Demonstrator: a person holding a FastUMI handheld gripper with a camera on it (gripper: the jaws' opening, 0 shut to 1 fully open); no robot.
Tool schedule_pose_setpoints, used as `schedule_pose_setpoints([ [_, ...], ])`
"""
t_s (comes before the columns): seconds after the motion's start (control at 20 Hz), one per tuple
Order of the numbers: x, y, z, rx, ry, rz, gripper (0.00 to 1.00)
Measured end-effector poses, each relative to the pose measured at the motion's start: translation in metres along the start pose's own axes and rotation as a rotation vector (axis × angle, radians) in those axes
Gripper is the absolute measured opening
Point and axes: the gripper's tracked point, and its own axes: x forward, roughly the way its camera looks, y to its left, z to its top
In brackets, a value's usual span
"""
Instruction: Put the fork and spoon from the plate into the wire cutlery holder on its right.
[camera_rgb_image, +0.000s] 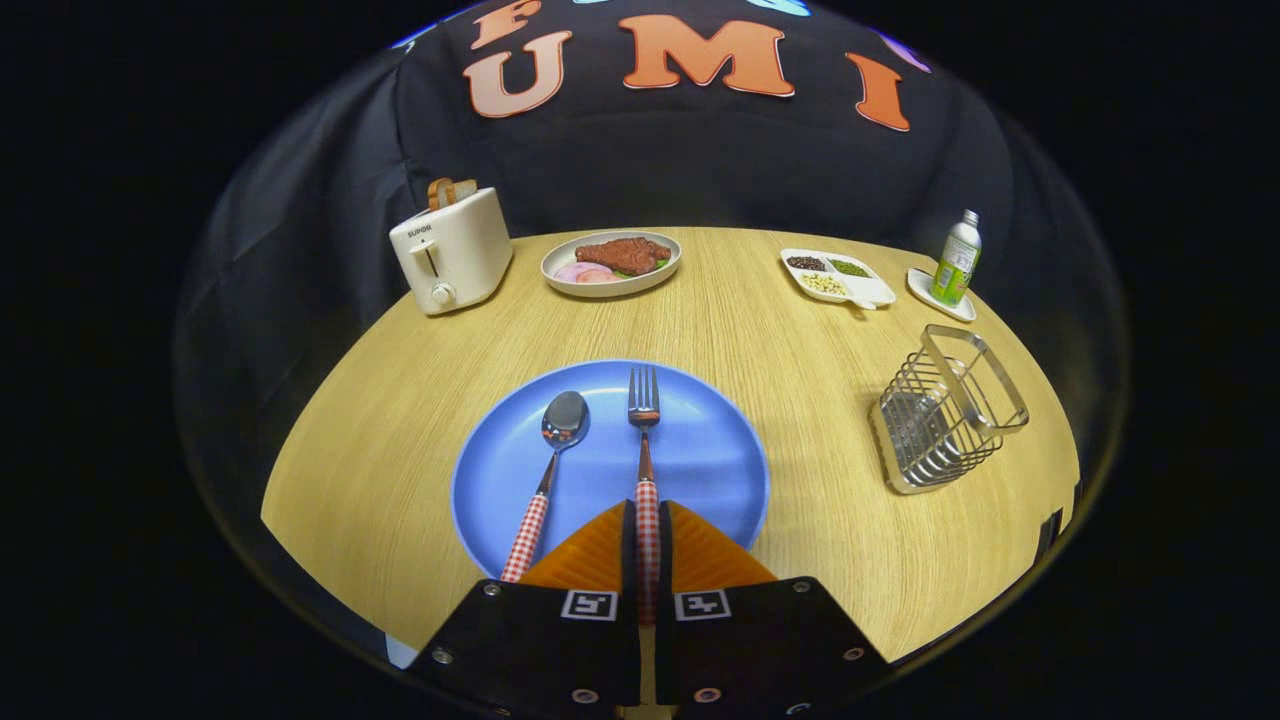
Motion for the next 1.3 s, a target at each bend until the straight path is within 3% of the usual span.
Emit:
schedule_pose_setpoints([
  [0.55,-0.064,-0.090,0.048,-0.030,0.078,0.007,0.06],
  [0.95,-0.102,-0.169,0.060,-0.080,0.211,-0.008,0.07],
  [1.3,-0.110,-0.209,0.057,-0.126,0.379,-0.002,0.06],
])
